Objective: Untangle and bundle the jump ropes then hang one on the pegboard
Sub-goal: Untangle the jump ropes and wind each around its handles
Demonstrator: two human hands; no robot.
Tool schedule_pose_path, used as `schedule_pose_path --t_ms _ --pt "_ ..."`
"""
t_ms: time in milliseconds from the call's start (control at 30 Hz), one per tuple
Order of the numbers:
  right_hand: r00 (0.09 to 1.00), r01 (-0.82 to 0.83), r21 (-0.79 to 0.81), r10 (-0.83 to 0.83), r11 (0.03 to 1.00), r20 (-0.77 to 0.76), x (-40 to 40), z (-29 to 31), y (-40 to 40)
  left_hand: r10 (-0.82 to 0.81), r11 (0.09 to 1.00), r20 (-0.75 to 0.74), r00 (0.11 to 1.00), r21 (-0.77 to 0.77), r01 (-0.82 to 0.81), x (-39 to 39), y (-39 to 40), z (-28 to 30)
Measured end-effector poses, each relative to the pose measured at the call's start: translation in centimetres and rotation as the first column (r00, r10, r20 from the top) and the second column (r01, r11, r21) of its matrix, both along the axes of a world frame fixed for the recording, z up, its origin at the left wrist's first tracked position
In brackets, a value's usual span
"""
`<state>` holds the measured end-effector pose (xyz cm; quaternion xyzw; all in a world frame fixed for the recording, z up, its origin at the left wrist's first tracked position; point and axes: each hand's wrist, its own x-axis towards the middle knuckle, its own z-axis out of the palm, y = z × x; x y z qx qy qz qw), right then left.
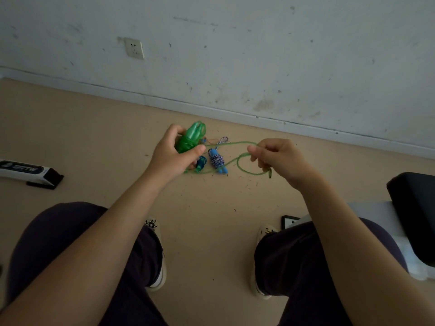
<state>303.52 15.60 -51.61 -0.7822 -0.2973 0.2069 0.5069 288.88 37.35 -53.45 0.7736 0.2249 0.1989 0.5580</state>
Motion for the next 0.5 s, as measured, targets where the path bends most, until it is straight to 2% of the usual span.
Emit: schedule_pose_path --t_ms 100,233,300,400,467,500 --pt "1.0 0.022 0.073 -0.02 0.997 -0.024 -0.1 -0.2 0.3 -0.036 0.999 -0.08 0.996 -0.024 0.034 0.1 -0.1 0.1" --pt "0.999 -0.042 0.022 0.043 0.999 -0.018 -0.7 -0.2 0.8 -0.137 0.99 -0.171 0.976 -0.015 0.137 0.2 -0.3 -0.1" --pt "0.993 -0.118 0.0 0.118 0.993 -0.03 -1.5 -0.2 1.4 -0.289 0.957 -0.132 0.948 -0.022 0.289 0.2 -0.8 0.0" --pt "0.977 -0.211 -0.042 0.209 0.977 -0.044 -2.9 -0.3 2.4 -0.513 0.848 -0.045 0.857 -0.179 0.499 0.4 -2.0 0.0" --pt "0.968 -0.235 -0.063 0.228 0.97 -0.103 -3.3 -0.2 2.6 -0.535 0.827 -0.044 0.843 -0.232 0.513 0.4 -2.5 0.0" --pt "0.958 -0.252 -0.059 0.24 0.966 -0.159 -3.3 -0.1 2.6 -0.514 0.846 -0.066 0.855 -0.201 0.493 0.4 -2.6 0.2"
